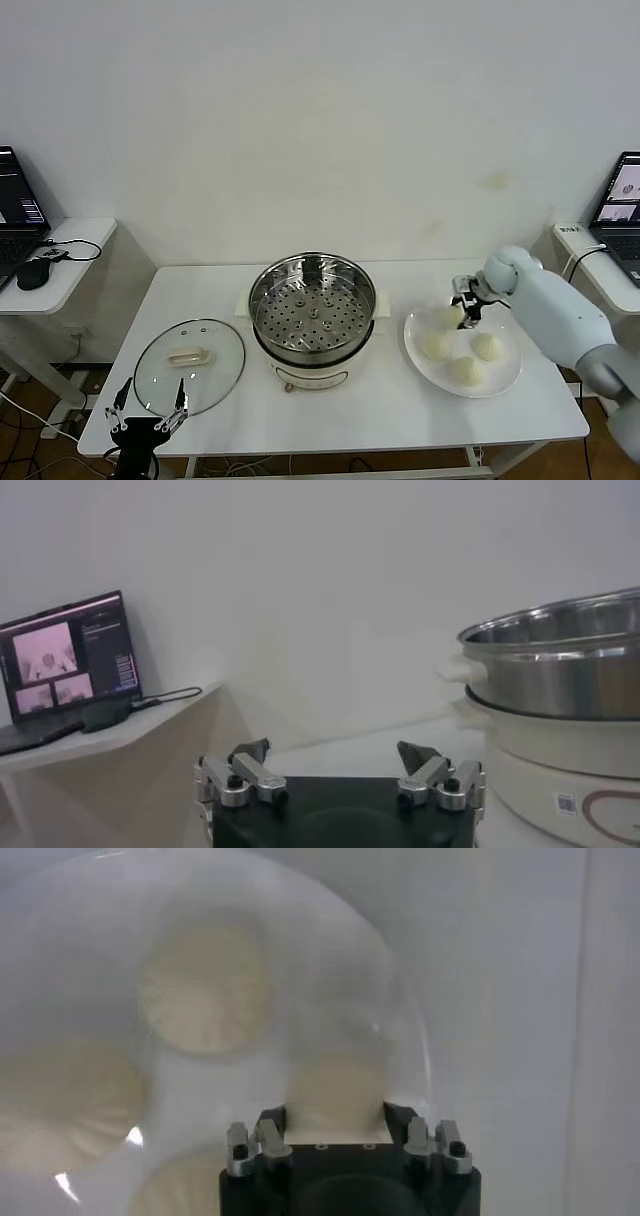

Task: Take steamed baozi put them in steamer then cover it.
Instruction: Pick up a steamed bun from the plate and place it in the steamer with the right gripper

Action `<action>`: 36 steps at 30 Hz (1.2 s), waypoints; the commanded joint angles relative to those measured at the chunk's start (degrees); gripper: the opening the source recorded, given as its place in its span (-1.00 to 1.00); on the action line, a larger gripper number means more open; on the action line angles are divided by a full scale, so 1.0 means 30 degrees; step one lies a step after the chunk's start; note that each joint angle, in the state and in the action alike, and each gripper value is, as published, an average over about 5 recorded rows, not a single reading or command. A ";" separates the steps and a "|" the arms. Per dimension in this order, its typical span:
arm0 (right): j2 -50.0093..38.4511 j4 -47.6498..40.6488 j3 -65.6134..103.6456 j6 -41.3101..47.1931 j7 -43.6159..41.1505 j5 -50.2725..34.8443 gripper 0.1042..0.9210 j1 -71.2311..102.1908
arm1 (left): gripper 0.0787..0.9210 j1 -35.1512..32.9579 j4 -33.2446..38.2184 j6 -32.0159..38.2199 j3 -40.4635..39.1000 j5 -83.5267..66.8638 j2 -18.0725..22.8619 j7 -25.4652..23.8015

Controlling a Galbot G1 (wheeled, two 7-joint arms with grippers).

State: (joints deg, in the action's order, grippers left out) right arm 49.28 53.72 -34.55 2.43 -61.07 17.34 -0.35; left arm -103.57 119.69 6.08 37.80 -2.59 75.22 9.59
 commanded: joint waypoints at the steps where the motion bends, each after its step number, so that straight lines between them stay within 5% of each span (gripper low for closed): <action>1: -0.3059 0.5094 -0.3678 0.0917 -0.0305 -0.5180 0.26 -0.4405 | 0.77 -0.0003 0.0016 0.0007 -0.0008 -0.0029 -0.0018 -0.0008; 11: -0.0517 0.6300 -0.9322 0.0632 0.0467 -0.9356 0.30 -1.1541 | 0.77 0.0290 0.0121 0.0087 -0.0310 -0.0341 -0.0342 -0.0028; 20: 0.4218 0.5911 -1.1588 -0.1052 0.1540 -1.0362 0.31 -1.2171 | 0.77 0.0444 0.0225 0.0087 -0.0253 -0.0527 -0.0526 -0.0054; 36: 0.9783 0.0263 -1.2458 -0.8199 0.2965 -0.3012 0.32 -0.9227 | 0.77 0.0533 0.0269 0.0127 0.0525 -0.0838 -0.0345 -0.0114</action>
State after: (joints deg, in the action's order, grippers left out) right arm 70.36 61.64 -69.08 -11.94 -53.71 -1.17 -29.94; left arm -101.84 120.47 6.48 39.14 -5.06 74.28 9.24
